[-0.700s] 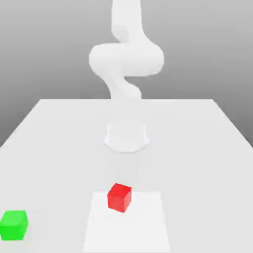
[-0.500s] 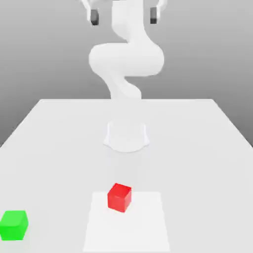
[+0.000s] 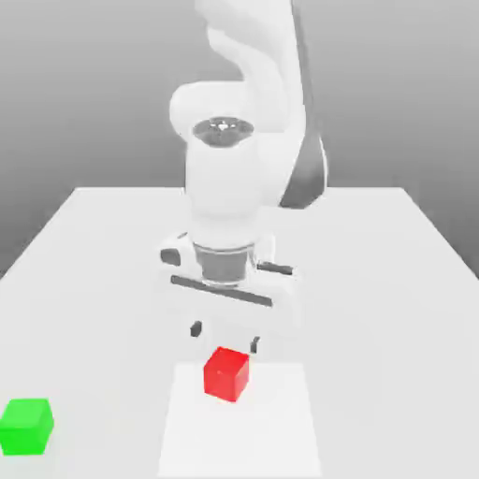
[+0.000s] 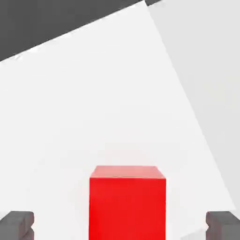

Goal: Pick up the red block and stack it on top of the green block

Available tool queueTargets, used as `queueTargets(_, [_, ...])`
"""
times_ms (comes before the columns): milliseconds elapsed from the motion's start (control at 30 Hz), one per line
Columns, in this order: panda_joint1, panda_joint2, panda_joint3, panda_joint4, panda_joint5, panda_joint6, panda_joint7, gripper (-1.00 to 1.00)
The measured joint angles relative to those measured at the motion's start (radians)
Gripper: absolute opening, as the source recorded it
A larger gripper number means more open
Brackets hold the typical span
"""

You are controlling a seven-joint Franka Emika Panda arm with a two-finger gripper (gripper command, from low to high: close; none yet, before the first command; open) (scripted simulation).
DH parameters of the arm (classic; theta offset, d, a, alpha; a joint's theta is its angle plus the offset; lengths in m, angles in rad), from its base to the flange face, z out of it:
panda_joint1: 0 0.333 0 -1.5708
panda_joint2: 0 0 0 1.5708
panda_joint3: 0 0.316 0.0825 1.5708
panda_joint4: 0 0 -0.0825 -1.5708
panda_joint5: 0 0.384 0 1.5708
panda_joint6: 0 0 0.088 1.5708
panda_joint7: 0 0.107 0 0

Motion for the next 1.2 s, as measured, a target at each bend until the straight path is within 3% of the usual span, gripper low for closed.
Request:
queueTargets(100, [0.022,0.11,-0.028,0.013,-0.024,0.093,0.018,0.0])
queueTargets(133, [0.03,0.138,-0.037,0.017,-0.03,0.117,0.022,-1.0])
queueTargets(367, [0.033,0.141,-0.04,0.017,-0.035,0.121,0.027,-1.0])
queueTargets(600, [0.022,-0.087,-0.016,-0.015,0.017,-0.074,-0.011,-1.0])
queueTargets(1100, [-0.261,0.138,-0.223,0.483,0.08,-0.352,0.117,-1.0])
queueTargets(1200, [-0.284,0.233,-0.223,0.516,0.109,-0.291,0.106,-1.0])
